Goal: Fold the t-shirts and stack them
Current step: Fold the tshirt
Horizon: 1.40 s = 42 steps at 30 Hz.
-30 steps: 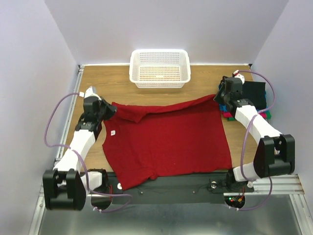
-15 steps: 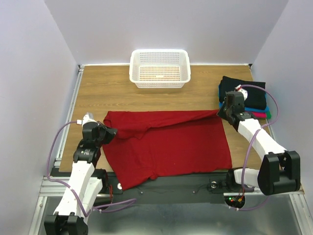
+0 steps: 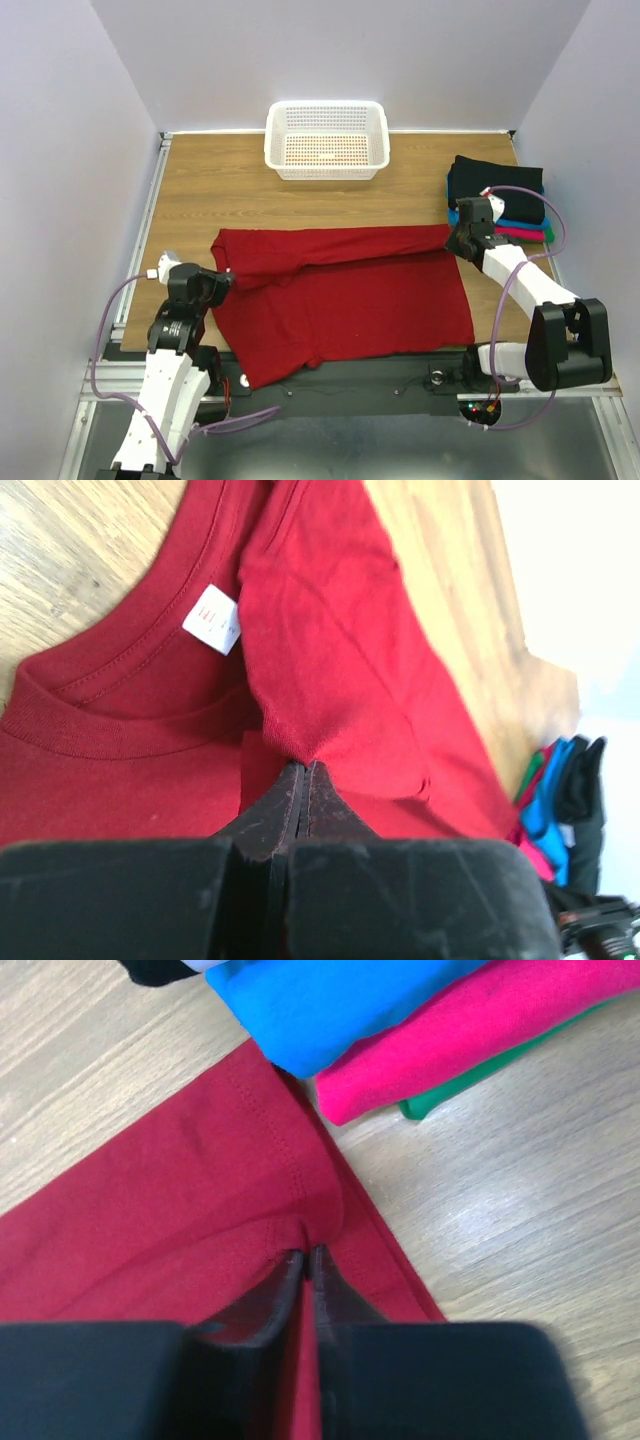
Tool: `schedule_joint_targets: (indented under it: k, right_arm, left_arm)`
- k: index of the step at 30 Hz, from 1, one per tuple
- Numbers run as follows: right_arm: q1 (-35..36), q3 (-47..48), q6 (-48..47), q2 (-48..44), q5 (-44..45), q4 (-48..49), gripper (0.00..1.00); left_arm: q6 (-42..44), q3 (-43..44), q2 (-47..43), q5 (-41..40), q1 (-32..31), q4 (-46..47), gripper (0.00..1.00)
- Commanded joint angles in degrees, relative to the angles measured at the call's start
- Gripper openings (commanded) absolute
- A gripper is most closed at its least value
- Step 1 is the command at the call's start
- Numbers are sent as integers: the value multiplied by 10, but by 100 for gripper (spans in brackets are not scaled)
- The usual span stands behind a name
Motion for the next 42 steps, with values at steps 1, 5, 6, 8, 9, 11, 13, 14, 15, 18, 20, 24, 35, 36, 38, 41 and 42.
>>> schedule_joint_targets:
  k: [1, 5, 6, 8, 9, 11, 13, 14, 15, 18, 20, 24, 35, 36, 38, 41, 42]
  right_arm:
    - [-3, 4, 5, -7, 21, -2, 22]
    - [-3, 12, -2, -25, 9, -20, 61]
    - [-3, 17, -7, -37, 4, -38, 82]
    - [-3, 21, -11, -52, 1, -46, 91]
    - [-3, 22, -14, -60, -5, -47, 94]
    - [-3, 31, -25, -78, -47, -47, 100]
    - [-2, 40, -40, -82, -96, -46, 100]
    - [-2, 49, -46, -82, -136, -46, 100]
    - [-2, 52, -49, -81, -158, -46, 100]
    - [39, 51, -60, -88, -248, -35, 100]
    - [91, 45, -51, -88, -255, -19, 100]
    - [232, 32, -21, -47, -255, 64, 100]
    - [204, 133, 7, 170, -57, 53, 100]
    - [193, 132, 8, 178, -52, 53, 100]
    - [159, 130, 3, 188, -43, 52, 100]
    - [116, 121, -11, 203, -57, 52, 100]
    - [109, 120, -14, 211, -54, 51, 100]
  left_arm:
    - [-20, 7, 20, -46, -2, -14, 97]
    - [-2, 34, 54, -55, -2, -25, 98]
    - [5, 59, 53, -59, -2, -40, 98]
    - [6, 73, 43, -67, -2, -48, 98]
    - [5, 77, 37, -73, -2, -51, 98]
    - [9, 83, 23, -79, -2, -38, 98]
    - [22, 89, 27, -67, -2, -8, 98]
    - [31, 93, 44, -56, -2, 6, 99]
    - [39, 97, 59, -45, -2, 20, 99]
    - [88, 119, 137, -11, -2, 63, 98]
    - [106, 131, 174, 7, -3, 94, 98]
    - [148, 139, 287, 71, -2, 205, 98]
    - [212, 228, 577, 131, -1, 316, 98]
    - [215, 230, 588, 128, -1, 316, 98]
    - [226, 234, 609, 117, -1, 317, 98]
    - [234, 241, 656, 111, 0, 321, 98]
    - [235, 244, 664, 110, 0, 321, 98]
